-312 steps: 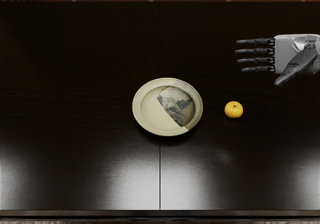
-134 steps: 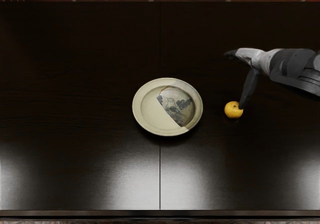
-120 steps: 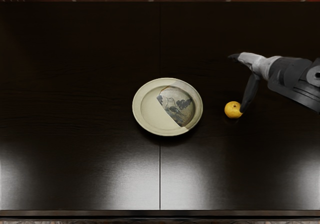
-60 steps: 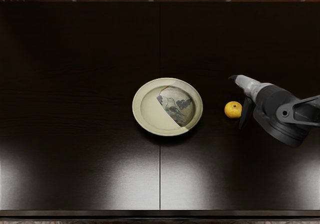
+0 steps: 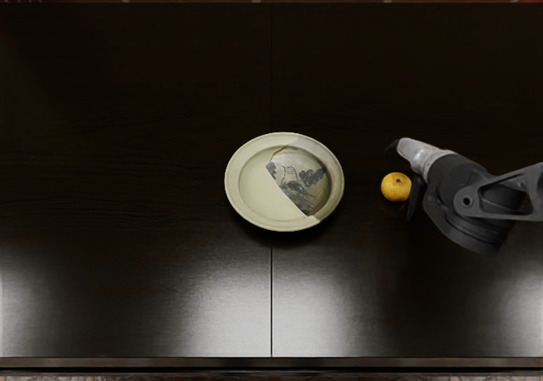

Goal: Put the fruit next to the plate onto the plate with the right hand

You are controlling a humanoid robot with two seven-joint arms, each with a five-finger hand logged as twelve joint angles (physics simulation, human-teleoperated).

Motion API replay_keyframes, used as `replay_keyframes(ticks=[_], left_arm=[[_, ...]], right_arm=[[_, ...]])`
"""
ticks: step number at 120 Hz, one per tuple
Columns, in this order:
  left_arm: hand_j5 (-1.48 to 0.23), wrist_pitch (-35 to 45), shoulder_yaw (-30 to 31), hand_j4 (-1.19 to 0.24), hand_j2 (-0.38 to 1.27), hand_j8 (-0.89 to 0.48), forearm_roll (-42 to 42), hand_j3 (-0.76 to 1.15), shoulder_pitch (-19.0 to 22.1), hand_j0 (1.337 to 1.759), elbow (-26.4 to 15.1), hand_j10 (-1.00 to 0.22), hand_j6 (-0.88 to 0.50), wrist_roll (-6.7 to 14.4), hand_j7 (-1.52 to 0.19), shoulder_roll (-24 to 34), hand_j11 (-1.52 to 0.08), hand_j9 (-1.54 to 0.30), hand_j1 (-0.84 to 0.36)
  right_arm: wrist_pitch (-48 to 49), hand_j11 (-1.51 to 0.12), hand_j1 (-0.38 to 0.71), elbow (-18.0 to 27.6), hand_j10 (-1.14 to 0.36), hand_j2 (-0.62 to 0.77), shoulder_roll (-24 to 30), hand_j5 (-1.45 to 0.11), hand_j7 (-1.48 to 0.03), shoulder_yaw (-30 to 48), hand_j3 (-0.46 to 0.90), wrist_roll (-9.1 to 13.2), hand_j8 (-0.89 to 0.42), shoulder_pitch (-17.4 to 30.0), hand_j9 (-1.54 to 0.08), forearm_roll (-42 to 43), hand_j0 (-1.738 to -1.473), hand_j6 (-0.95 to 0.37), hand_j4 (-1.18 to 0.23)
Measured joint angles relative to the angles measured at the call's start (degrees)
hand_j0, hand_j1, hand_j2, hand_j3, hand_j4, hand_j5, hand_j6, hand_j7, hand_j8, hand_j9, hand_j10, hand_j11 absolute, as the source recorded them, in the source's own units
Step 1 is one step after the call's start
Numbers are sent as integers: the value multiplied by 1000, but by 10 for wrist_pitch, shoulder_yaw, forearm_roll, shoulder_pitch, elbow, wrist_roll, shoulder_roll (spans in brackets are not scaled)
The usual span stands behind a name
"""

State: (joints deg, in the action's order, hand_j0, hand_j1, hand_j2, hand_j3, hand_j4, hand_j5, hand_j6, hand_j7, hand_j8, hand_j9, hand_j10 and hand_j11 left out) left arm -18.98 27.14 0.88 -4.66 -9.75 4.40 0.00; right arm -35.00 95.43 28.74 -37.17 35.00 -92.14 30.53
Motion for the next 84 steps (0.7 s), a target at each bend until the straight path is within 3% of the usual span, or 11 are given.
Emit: replay_keyframes(ticks=[24,84], left_arm=[[0,0,0,0,0,0,0,0,-1,1658,0,0,0,0,0,0,0,0,349],[0,0,-1,0,0,0,0,0,-1,1658,0,0,0,0,0,0,0,0,349]], right_arm=[[0,-280,-91,-38,-216,-42,-27,-280,-280,-1,0,0,-217,6,-280,-14,-1658,-217,-216],[0,-421,39,-63,-325,-64,-41,-421,-421,-2,0,0,-325,19,-421,-18,-1658,-325,-325]])
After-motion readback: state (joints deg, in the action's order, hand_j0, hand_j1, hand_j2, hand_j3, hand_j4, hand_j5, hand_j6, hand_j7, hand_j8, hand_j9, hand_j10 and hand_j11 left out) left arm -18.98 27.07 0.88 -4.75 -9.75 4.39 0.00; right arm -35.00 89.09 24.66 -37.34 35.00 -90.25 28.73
